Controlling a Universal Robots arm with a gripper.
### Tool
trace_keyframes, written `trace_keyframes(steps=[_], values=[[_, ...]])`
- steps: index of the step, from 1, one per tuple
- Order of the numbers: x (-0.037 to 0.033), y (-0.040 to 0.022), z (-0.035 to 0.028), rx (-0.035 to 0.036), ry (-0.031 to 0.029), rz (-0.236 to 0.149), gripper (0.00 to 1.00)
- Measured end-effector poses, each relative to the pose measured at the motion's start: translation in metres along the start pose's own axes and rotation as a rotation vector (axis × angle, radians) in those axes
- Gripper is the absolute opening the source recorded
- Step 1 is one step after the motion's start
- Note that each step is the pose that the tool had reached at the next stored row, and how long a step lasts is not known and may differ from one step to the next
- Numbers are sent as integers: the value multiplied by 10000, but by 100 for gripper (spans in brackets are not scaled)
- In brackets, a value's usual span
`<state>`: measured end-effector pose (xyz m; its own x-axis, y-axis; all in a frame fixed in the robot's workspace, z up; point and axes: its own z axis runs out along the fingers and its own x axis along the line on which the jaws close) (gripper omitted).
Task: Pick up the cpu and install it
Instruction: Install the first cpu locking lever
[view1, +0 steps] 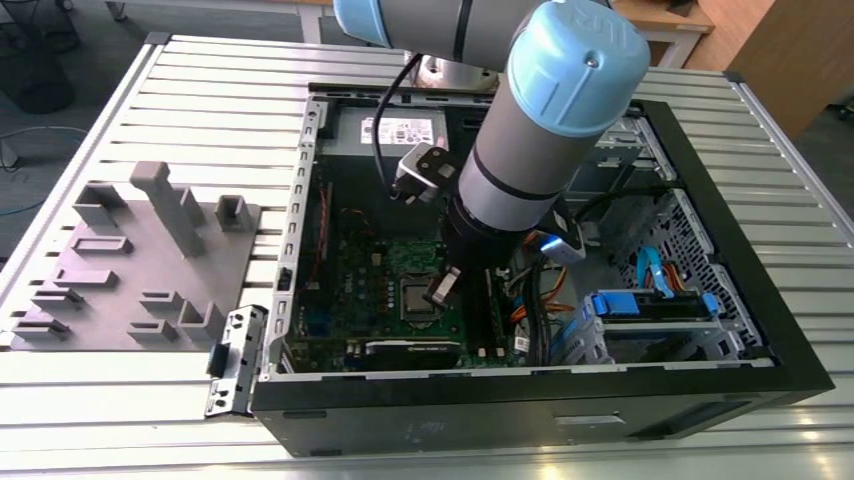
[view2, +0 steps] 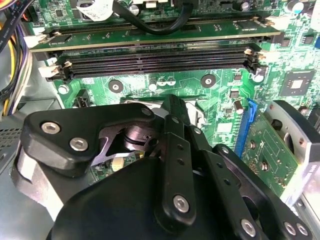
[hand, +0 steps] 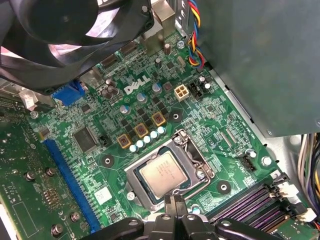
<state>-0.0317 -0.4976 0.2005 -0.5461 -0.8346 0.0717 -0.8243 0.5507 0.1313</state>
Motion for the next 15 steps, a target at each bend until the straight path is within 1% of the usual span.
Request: trace_keyframes(steps=[5,7,11,15], values=[[-1,0,1,2,3,0,11],[0,2,1,31,40,5,11],[4,7,2,36,36,7,11],[16,26,6,77,18,6,11]])
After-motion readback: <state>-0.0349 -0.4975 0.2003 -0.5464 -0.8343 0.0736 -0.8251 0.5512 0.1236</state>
